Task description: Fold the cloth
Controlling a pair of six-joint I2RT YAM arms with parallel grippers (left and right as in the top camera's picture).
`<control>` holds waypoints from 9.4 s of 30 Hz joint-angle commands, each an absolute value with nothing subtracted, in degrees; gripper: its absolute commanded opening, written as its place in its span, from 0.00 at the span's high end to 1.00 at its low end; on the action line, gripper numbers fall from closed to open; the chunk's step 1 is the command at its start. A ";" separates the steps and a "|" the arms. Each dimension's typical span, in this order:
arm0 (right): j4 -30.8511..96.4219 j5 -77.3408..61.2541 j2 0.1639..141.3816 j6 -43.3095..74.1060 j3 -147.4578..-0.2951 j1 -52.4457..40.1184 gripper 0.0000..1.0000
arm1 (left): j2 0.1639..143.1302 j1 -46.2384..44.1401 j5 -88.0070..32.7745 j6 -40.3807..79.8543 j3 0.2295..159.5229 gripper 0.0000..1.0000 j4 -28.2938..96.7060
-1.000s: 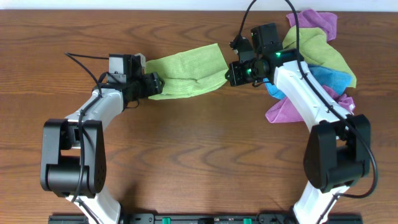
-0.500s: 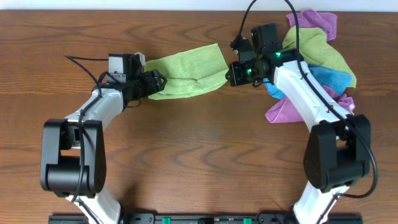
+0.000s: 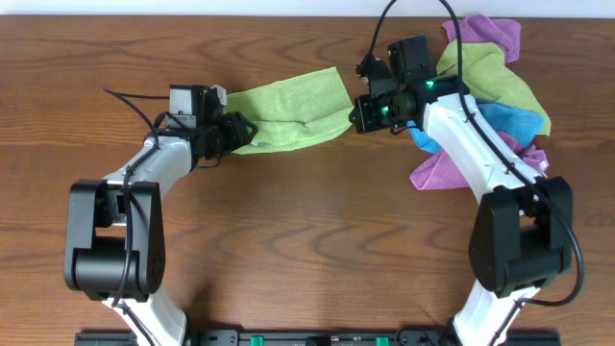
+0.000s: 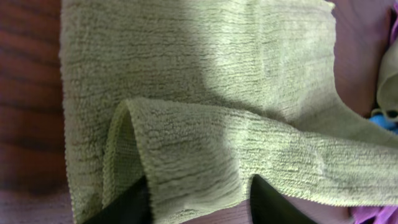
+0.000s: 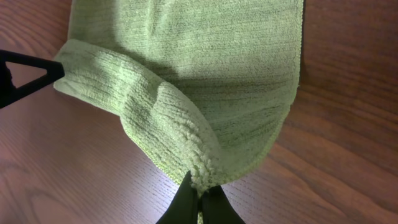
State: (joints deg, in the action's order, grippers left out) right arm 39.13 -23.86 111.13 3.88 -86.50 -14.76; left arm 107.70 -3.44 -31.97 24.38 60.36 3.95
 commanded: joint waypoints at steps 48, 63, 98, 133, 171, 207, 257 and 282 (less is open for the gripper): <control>22.13 -22.87 129.93 13.30 -105.30 -14.66 0.98 | 118.10 1.85 -33.34 33.67 74.04 0.95 -7.55; 29.56 -20.95 131.81 11.68 -105.97 -13.80 0.98 | 119.35 1.45 -35.00 28.27 76.88 0.95 5.02; 36.01 -17.52 134.17 9.98 -105.95 -13.91 0.98 | 118.58 2.70 -32.45 22.63 76.88 0.94 20.58; 32.36 -8.12 125.78 2.72 -106.15 -17.85 0.99 | 113.21 -7.07 -5.65 12.03 86.13 0.94 23.53; 46.39 -9.19 140.46 4.03 -106.15 -22.59 0.99 | 117.14 -8.32 -7.46 18.00 86.13 0.87 28.45; 42.98 -45.39 118.39 3.16 -91.22 -3.97 0.13 | 125.99 -8.34 -6.02 17.63 86.00 0.94 29.82; 23.79 -43.86 132.70 22.31 -98.08 -9.82 0.98 | 125.99 -9.10 -10.61 20.88 86.00 0.94 30.15; 43.35 -29.80 127.70 12.53 -110.37 -21.71 0.99 | 125.97 -18.02 -12.12 31.33 86.00 0.94 25.56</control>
